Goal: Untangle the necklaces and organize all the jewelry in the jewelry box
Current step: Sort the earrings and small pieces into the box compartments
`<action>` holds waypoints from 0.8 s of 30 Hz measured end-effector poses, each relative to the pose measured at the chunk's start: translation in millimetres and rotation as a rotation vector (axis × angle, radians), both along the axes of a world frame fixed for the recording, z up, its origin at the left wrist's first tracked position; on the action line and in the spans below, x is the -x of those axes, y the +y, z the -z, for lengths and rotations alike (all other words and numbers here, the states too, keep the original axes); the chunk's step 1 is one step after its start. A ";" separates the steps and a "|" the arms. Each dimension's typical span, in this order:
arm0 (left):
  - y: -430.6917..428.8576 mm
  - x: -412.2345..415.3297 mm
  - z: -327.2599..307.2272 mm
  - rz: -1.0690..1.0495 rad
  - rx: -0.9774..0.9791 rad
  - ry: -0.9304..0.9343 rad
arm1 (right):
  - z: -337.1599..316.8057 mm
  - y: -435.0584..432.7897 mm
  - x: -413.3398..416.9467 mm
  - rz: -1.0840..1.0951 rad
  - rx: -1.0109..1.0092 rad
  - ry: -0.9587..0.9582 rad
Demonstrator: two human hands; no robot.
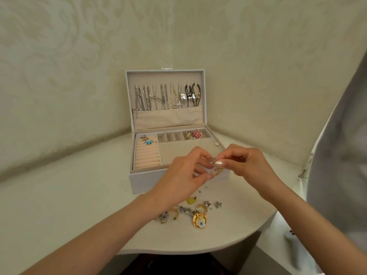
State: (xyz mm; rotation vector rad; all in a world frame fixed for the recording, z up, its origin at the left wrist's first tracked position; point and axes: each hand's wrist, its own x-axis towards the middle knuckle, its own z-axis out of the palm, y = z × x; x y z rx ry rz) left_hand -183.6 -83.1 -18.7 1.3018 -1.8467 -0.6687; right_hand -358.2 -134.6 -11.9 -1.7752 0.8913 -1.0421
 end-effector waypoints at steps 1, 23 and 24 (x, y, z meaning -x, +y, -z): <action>-1.3 2.3 -3.6 0.021 -0.056 0.098 | -3.4 -0.6 -1.8 -0.021 -0.010 -0.032; -128.8 -63.1 -36.8 -0.355 0.130 -0.307 | -37.8 -117.6 -91.4 0.038 0.034 0.228; -132.2 -64.6 -35.5 -0.362 0.143 -0.359 | -34.6 -121.2 -95.1 0.050 0.071 0.261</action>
